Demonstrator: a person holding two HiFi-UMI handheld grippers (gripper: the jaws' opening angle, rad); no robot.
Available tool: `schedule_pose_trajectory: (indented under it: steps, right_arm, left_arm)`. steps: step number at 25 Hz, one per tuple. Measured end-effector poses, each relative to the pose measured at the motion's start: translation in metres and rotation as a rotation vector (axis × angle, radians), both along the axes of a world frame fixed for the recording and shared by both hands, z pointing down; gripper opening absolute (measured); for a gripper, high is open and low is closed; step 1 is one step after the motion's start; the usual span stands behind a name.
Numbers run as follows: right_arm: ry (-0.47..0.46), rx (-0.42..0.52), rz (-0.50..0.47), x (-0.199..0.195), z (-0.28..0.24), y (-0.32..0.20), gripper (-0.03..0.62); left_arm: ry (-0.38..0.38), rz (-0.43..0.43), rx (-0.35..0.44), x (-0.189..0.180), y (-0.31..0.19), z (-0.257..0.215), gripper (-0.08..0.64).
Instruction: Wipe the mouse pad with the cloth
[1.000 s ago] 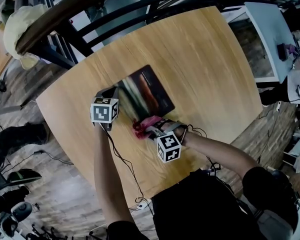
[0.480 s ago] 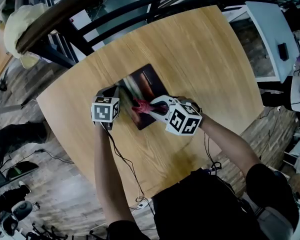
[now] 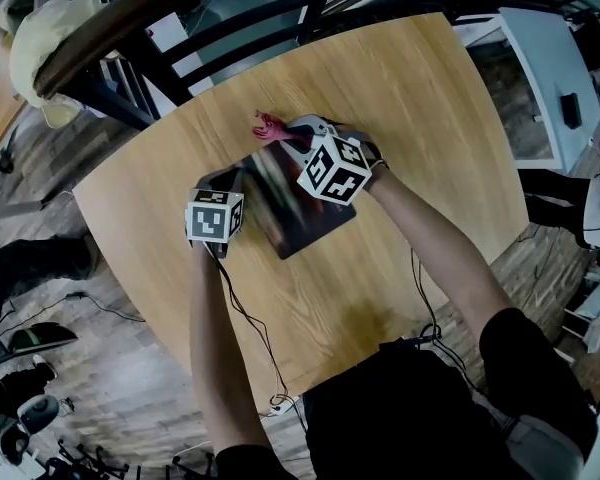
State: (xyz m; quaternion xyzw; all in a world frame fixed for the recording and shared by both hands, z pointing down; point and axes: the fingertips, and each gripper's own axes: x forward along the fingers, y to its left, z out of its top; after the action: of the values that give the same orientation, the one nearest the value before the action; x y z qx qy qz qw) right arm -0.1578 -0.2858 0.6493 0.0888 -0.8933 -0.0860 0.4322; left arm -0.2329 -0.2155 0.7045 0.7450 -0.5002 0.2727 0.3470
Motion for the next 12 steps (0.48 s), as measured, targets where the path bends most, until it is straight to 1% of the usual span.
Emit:
schedule_pose_trajectory:
  steps: [4,6,8,12]
  right_arm:
    - [0.092,-0.016,-0.122,-0.010,0.045,0.024,0.055]
    - [0.112,-0.001,-0.182,-0.010,0.057,0.040,0.055]
    - [0.113,0.015,-0.210,-0.009,0.059,0.049,0.055]
    - [0.115,0.016,-0.244,-0.004,0.060,0.063,0.055]
  left_arm:
    - [-0.005,0.001,0.006,0.000,0.000,0.001,0.023]
    - [-0.008,0.000,0.008,-0.001,0.000,0.001,0.023]
    - [-0.009,0.001,0.011,-0.001,0.000,0.000,0.023]
    - [-0.013,0.001,0.011,-0.001,0.000,0.000,0.023]
